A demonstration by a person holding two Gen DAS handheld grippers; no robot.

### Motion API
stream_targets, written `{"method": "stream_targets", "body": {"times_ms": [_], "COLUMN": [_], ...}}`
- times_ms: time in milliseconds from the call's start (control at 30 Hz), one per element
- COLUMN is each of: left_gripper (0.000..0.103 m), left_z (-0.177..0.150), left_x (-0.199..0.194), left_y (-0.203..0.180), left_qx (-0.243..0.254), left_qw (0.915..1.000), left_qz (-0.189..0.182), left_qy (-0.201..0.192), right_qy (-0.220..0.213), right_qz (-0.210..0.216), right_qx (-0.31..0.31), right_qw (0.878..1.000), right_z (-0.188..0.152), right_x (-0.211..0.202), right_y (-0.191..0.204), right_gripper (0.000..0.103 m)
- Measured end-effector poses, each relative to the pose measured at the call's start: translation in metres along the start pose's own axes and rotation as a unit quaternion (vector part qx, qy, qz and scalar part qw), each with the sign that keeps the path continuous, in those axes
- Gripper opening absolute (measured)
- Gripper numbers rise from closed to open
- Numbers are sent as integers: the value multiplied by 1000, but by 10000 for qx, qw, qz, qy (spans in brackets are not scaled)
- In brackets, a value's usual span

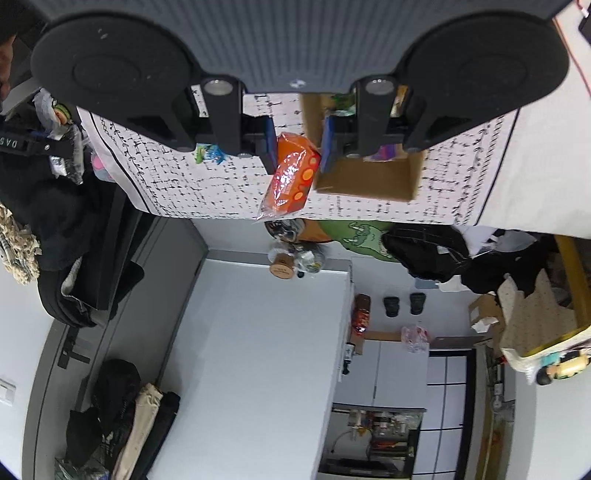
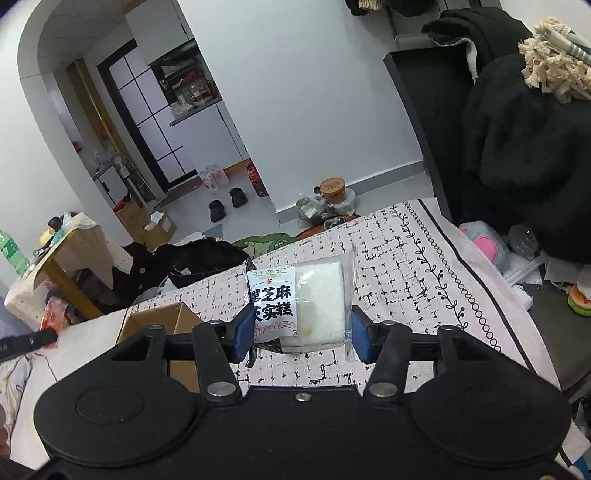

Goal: Organize snacks
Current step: 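Carry the orange packet and white bread packet over the box with both grippers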

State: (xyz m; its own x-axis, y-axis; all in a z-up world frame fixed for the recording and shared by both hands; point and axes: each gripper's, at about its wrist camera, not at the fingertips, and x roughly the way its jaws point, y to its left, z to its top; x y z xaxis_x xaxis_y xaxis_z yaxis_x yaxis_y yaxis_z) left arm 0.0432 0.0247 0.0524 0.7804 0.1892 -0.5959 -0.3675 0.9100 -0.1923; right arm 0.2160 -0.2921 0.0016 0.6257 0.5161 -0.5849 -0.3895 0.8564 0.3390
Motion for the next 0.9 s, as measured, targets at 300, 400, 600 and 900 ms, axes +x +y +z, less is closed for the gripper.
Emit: {"method": "stream_targets", "body": {"times_ms": [300,400,600,900], "left_gripper": [23,23,23,23], "left_z": [-7,-8,-15,-30], "left_x": [-21,-25,-32,-20], "left_y": [29,39,57,77], "left_qx": [-197,-266,-303,-444], "left_qw": [9996,9993,9989,9984], "left_qz": [183,226,298,330], "left_qy": [-121,-153,-183,-110], "right_qy": [-101,-87,-6,190], "right_qz": [40,48,100,263], "right_qx": [-28,-76,-290,-423], "right_qw": [9999,9999,9995,9986], "right_z": [-2,-4,-4,-7], "right_x": [-3,-1,8,27], "right_y": [5,11,19,37], "right_gripper": [51,51,51,51]}}
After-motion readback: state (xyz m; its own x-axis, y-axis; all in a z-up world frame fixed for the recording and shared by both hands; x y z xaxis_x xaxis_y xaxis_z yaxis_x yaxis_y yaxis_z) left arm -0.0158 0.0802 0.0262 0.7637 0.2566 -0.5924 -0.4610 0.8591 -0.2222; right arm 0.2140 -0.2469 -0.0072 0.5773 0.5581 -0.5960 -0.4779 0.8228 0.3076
